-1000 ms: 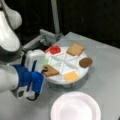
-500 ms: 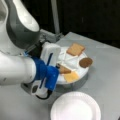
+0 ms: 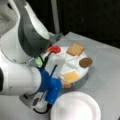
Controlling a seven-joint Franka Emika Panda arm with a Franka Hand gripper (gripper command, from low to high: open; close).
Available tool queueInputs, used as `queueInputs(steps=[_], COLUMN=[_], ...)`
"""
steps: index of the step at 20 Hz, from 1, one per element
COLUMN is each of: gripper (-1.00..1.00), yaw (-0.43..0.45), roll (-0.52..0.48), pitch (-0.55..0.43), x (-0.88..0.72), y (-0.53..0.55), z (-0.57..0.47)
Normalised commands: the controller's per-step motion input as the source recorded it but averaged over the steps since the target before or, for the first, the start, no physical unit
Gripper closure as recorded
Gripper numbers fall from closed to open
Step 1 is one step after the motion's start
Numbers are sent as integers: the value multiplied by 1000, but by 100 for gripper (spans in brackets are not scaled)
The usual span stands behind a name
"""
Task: Ingredient selection for cheeseburger or sandwich
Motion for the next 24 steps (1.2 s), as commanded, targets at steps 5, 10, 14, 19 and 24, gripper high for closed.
queueInputs(steps=[5, 10, 14, 19, 24], gripper=[100, 100, 100, 100, 100], yaw=[75, 116, 162, 171, 179], roll=[179, 176, 133, 59, 93], pitch=[94, 40, 52, 84, 114], x=[470, 494, 549, 578, 541], y=[64, -43, -221, -319, -265], z=[-245, -35, 66, 38, -23])
